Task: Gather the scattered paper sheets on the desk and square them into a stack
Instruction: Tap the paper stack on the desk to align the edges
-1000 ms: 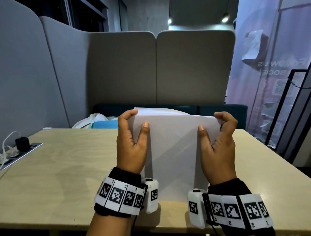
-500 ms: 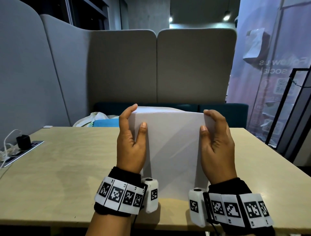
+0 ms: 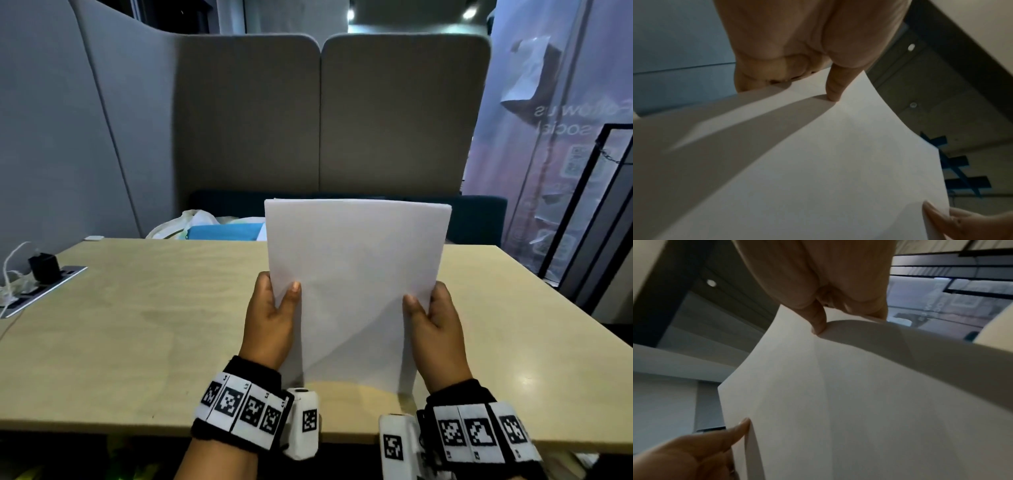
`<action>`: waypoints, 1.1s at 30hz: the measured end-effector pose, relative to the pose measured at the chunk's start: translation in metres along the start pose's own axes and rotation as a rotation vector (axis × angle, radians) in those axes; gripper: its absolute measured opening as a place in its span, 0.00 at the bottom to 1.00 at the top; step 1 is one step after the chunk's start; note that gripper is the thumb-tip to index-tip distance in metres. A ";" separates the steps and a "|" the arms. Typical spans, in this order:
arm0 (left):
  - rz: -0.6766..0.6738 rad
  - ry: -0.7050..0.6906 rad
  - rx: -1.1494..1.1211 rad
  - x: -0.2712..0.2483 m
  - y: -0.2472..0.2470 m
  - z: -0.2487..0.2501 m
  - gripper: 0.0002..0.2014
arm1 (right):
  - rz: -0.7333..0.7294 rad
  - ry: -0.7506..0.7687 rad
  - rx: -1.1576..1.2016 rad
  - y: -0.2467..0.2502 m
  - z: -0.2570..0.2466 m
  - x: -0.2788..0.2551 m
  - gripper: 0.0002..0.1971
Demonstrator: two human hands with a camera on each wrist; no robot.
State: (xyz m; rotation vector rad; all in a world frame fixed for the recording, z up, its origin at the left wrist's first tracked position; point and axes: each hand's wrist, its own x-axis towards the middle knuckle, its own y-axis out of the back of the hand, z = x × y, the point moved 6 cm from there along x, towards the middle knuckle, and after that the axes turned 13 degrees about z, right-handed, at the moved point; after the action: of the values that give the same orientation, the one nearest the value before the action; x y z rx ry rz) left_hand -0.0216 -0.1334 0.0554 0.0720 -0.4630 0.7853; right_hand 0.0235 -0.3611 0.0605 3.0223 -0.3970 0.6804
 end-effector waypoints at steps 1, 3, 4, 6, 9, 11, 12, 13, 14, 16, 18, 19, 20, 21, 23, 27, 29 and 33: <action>0.002 0.012 0.010 -0.002 0.000 -0.003 0.08 | -0.011 -0.032 0.011 -0.001 0.004 -0.002 0.09; 0.019 0.002 0.010 -0.002 0.000 0.000 0.10 | -0.020 -0.067 0.025 -0.001 0.005 -0.002 0.08; 0.025 -0.012 -0.001 0.001 0.000 0.004 0.09 | -0.016 -0.073 0.042 -0.001 0.002 0.000 0.08; 0.025 -0.039 -0.022 0.007 -0.002 0.012 0.09 | 0.002 -0.058 0.067 -0.001 -0.005 0.005 0.08; 0.008 -0.058 -0.033 0.013 -0.003 0.017 0.11 | 0.026 -0.026 0.072 0.000 -0.009 0.010 0.07; 0.001 -0.050 -0.010 0.012 -0.003 0.013 0.11 | 0.027 -0.034 0.063 0.000 -0.006 0.009 0.05; -0.001 -0.042 0.001 0.010 -0.002 0.010 0.11 | 0.023 -0.043 0.057 -0.001 -0.003 0.008 0.05; -0.002 -0.034 0.006 0.007 -0.002 0.007 0.11 | 0.020 -0.051 0.055 -0.001 -0.002 0.007 0.05; -0.001 -0.029 0.004 0.005 -0.002 0.005 0.10 | 0.018 -0.056 0.055 -0.002 -0.001 0.006 0.05; 0.009 -0.032 -0.009 0.005 -0.002 0.005 0.10 | 0.023 -0.053 0.056 -0.003 -0.004 0.007 0.05; 0.017 -0.053 -0.021 0.008 -0.002 0.010 0.09 | 0.037 -0.030 0.053 -0.004 -0.008 0.009 0.05; 0.018 -0.069 -0.029 0.010 -0.002 0.014 0.09 | 0.041 -0.018 0.051 -0.004 -0.011 0.010 0.04; 0.014 -0.079 -0.038 0.012 -0.001 0.015 0.10 | 0.043 -0.010 0.049 -0.004 -0.012 0.011 0.04; 0.008 -0.079 -0.043 0.013 -0.001 0.015 0.11 | 0.043 -0.008 0.050 -0.004 -0.012 0.012 0.04; -0.003 -0.051 -0.038 0.013 0.000 0.010 0.10 | 0.045 -0.011 0.055 -0.004 -0.010 0.011 0.05; -0.030 0.027 -0.046 0.002 -0.001 -0.009 0.19 | 0.075 -0.012 0.087 -0.001 0.000 0.008 0.10; -0.044 0.050 -0.014 -0.003 -0.002 -0.020 0.23 | 0.091 -0.028 0.096 0.000 0.007 0.007 0.10; -0.034 0.073 0.007 -0.006 -0.001 -0.035 0.18 | 0.072 -0.059 0.058 -0.001 0.019 0.003 0.10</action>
State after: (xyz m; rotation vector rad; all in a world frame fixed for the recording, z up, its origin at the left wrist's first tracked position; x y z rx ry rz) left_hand -0.0118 -0.1305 0.0217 0.0572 -0.3895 0.7532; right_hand 0.0344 -0.3623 0.0442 3.1029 -0.4980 0.6188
